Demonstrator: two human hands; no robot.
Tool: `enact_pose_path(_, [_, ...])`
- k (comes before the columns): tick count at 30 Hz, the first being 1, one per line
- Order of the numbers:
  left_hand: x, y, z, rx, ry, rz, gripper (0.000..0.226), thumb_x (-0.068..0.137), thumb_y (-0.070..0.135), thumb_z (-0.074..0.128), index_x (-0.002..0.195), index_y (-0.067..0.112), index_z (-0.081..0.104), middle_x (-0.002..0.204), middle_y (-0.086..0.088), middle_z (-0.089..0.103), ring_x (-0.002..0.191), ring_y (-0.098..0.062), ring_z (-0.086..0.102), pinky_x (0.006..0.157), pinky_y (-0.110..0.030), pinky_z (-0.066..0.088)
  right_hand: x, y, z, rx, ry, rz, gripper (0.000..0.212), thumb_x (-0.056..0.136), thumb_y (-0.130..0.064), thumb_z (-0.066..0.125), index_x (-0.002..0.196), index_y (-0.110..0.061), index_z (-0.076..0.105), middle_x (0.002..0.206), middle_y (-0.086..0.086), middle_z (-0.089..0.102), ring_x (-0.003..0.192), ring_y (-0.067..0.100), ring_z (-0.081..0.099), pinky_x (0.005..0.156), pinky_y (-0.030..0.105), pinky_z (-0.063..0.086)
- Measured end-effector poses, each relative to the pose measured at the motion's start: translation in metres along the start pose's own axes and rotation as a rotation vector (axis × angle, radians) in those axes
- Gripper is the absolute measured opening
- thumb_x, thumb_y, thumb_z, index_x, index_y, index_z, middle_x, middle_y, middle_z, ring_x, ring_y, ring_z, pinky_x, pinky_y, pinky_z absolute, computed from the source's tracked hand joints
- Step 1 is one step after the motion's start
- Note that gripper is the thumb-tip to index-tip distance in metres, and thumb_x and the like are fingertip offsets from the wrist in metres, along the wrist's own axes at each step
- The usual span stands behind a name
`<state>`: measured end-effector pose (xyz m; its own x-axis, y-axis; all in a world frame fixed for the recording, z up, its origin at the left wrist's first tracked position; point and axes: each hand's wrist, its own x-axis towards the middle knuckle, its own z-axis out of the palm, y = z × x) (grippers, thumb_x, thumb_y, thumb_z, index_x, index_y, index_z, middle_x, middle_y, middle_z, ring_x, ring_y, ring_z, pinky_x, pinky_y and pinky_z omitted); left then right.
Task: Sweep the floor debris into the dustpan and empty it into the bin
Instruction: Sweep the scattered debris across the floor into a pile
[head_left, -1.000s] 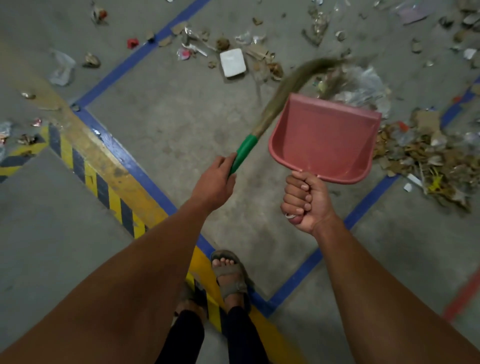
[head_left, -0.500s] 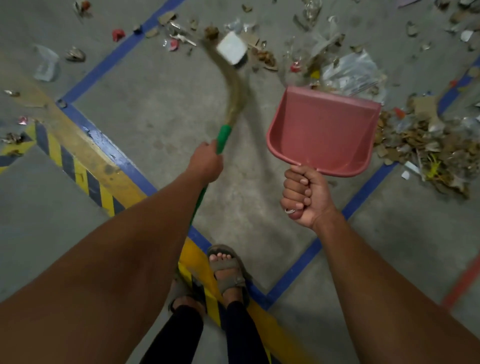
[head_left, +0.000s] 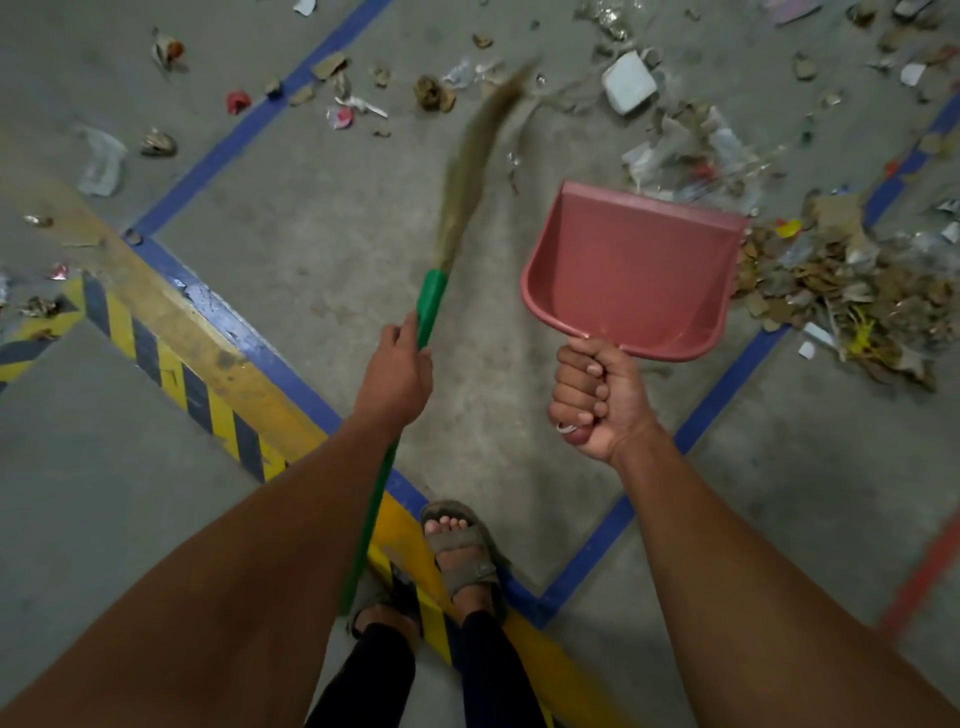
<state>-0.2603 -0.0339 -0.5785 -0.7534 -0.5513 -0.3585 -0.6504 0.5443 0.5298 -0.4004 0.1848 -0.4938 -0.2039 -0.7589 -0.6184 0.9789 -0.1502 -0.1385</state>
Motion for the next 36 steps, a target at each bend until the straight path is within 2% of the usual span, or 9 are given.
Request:
enact_pose_path(3, [-0.009, 0.007, 0.015, 0.024, -0.056, -0.213, 0.054, 0.106, 0.017, 0.045, 0.155, 0.000, 0.029, 0.132, -0.025, 0.043, 0.103, -0.046, 0.057, 0.085, -0.046, 0.046, -0.004, 0.001, -0.005, 0.007, -0.007, -0.001, 0.041, 0.097, -0.023, 0.046, 0.056, -0.023, 0.037, 0.041, -0.010, 0.016, 0.031, 0.006, 0.012, 0.034, 0.018, 0.018])
enact_pose_path(6, [-0.011, 0.021, 0.038, 0.084, -0.223, -0.273, 0.049, 0.105, 0.014, 0.044, 0.149, -0.005, 0.035, 0.135, -0.030, 0.046, 0.115, -0.047, 0.054, 0.096, -0.044, 0.043, -0.011, 0.003, -0.018, 0.004, 0.014, 0.006, 0.041, 0.097, -0.023, 0.046, 0.056, -0.023, 0.036, 0.041, -0.010, 0.017, 0.030, 0.006, 0.014, 0.034, 0.018, 0.018])
enact_pose_path(12, [0.003, 0.061, 0.073, 0.009, -0.410, 0.094, 0.043, 0.102, 0.022, 0.051, 0.143, 0.011, 0.048, 0.114, -0.022, 0.056, 0.102, -0.041, 0.060, 0.085, -0.037, 0.044, -0.018, -0.001, -0.034, -0.026, 0.040, 0.009, 0.042, 0.098, -0.023, 0.045, 0.057, -0.024, 0.036, 0.037, -0.010, 0.025, 0.027, 0.005, 0.023, 0.032, 0.018, 0.020])
enact_pose_path(15, [0.008, 0.076, 0.068, -0.005, -0.386, 0.282, 0.052, 0.100, 0.022, 0.055, 0.150, 0.014, 0.044, 0.114, -0.017, 0.057, 0.098, -0.035, 0.060, 0.084, -0.036, 0.045, -0.021, -0.006, -0.034, -0.024, 0.059, -0.023, 0.040, 0.096, -0.023, 0.046, 0.057, -0.024, 0.036, 0.037, -0.010, 0.025, 0.027, 0.005, 0.022, 0.032, 0.019, 0.018])
enact_pose_path(18, [0.001, 0.071, 0.055, -0.036, -0.275, 0.335, 0.063, 0.097, 0.025, 0.059, 0.156, 0.016, 0.039, 0.118, -0.012, 0.056, 0.096, -0.031, 0.061, 0.083, -0.039, 0.050, -0.023, -0.009, -0.028, -0.023, 0.052, -0.033, 0.040, 0.096, -0.023, 0.046, 0.056, -0.024, 0.037, 0.037, -0.010, 0.025, 0.027, 0.005, 0.021, 0.032, 0.018, 0.017])
enact_pose_path(22, [-0.011, 0.043, 0.031, -0.012, -0.104, 0.236, 0.067, 0.096, 0.026, 0.061, 0.158, 0.018, 0.036, 0.120, -0.011, 0.052, 0.094, -0.034, 0.061, 0.080, -0.045, 0.053, -0.022, -0.008, -0.014, -0.016, 0.043, -0.019, 0.042, 0.097, -0.023, 0.044, 0.055, -0.024, 0.037, 0.036, -0.010, 0.026, 0.029, 0.006, 0.013, 0.031, 0.018, 0.020])
enact_pose_path(27, [-0.016, 0.011, 0.015, 0.016, 0.014, -0.017, 0.063, 0.101, 0.023, 0.054, 0.159, 0.011, 0.031, 0.124, -0.019, 0.048, 0.095, -0.042, 0.059, 0.082, -0.048, 0.050, -0.010, -0.001, 0.000, -0.025, 0.006, 0.015, 0.042, 0.097, -0.023, 0.043, 0.055, -0.023, 0.037, 0.037, -0.010, 0.026, 0.031, 0.007, 0.011, 0.032, 0.019, 0.019])
enact_pose_path(32, [0.006, 0.004, 0.018, 0.059, -0.153, -0.241, 0.056, 0.100, 0.023, 0.049, 0.152, 0.006, 0.038, 0.127, -0.026, 0.052, 0.114, -0.045, 0.057, 0.096, -0.046, 0.046, 0.004, 0.010, 0.007, -0.051, 0.016, 0.043, 0.044, 0.099, -0.022, 0.041, 0.055, -0.023, 0.036, 0.037, -0.010, 0.025, 0.031, 0.007, 0.011, 0.033, 0.018, 0.017])
enact_pose_path(36, [0.021, 0.007, 0.017, 0.034, -0.300, -0.030, 0.050, 0.097, 0.025, 0.056, 0.145, 0.013, 0.050, 0.116, -0.023, 0.061, 0.106, -0.041, 0.061, 0.089, -0.039, 0.048, 0.015, 0.021, 0.011, -0.081, 0.014, 0.075, 0.042, 0.097, -0.022, 0.044, 0.055, -0.023, 0.037, 0.037, -0.010, 0.024, 0.031, 0.007, 0.011, 0.033, 0.018, 0.017])
